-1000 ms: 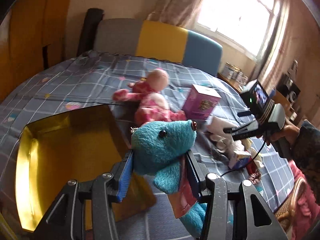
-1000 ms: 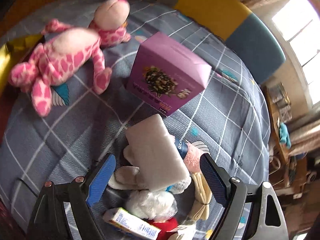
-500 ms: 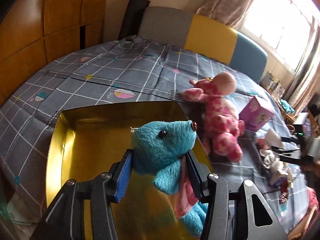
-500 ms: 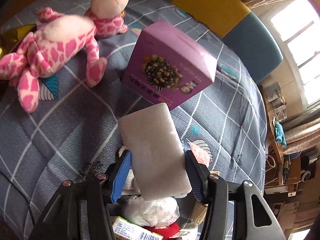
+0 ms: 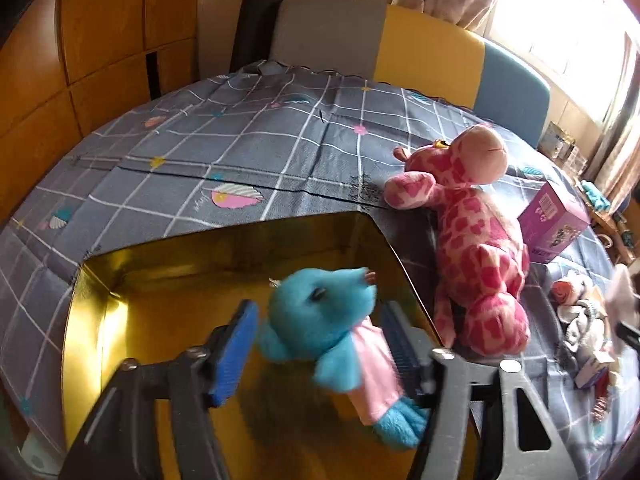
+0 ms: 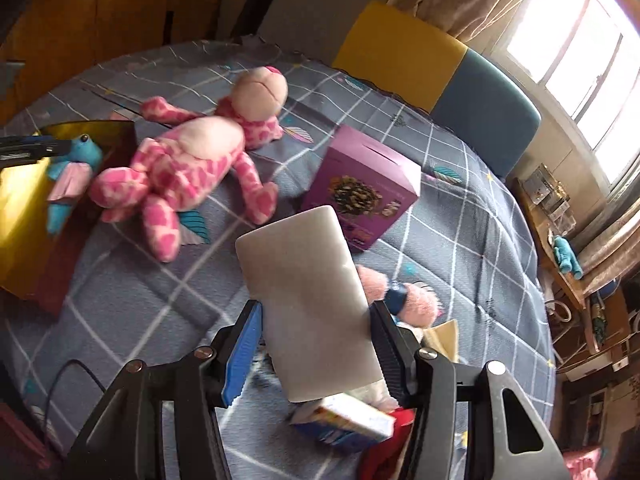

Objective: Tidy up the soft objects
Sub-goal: 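Carry the teddy bear with the left gripper while the right gripper grasps the white sponge, then release the teddy bear into the gold tray while the right gripper lowers the sponge there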

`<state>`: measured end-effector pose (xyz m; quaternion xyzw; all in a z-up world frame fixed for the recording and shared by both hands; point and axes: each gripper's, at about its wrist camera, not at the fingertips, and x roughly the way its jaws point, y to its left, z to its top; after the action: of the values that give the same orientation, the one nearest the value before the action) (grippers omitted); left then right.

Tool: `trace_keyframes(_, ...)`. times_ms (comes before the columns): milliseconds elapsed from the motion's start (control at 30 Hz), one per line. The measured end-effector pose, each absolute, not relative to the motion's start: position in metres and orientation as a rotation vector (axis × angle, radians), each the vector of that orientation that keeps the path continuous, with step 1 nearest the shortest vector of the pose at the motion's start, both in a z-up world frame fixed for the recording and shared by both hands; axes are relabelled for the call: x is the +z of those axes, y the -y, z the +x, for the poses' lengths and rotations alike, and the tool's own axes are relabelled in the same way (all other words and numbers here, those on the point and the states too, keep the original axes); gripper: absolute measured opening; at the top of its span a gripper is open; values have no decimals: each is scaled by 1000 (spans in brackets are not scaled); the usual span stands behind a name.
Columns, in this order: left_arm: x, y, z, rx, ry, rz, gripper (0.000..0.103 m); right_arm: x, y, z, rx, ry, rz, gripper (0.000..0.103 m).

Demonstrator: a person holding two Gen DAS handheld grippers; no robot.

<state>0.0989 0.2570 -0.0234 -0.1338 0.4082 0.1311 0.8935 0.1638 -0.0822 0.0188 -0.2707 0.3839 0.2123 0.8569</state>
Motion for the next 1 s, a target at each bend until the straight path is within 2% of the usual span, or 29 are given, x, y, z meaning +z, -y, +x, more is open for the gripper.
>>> trace_keyframes(200,-13,-250,94,311,-807,-244,79,14,66,136,539,-841,-436,55)
trace_keyframes(500,4,-236,32,378,-758,-227,86,7,10,105,737,-898,-293,55)
trace_keyframes(1000,27,-238,-44,474,-668,-238,93,0,-95,72,905,-948,-256,55)
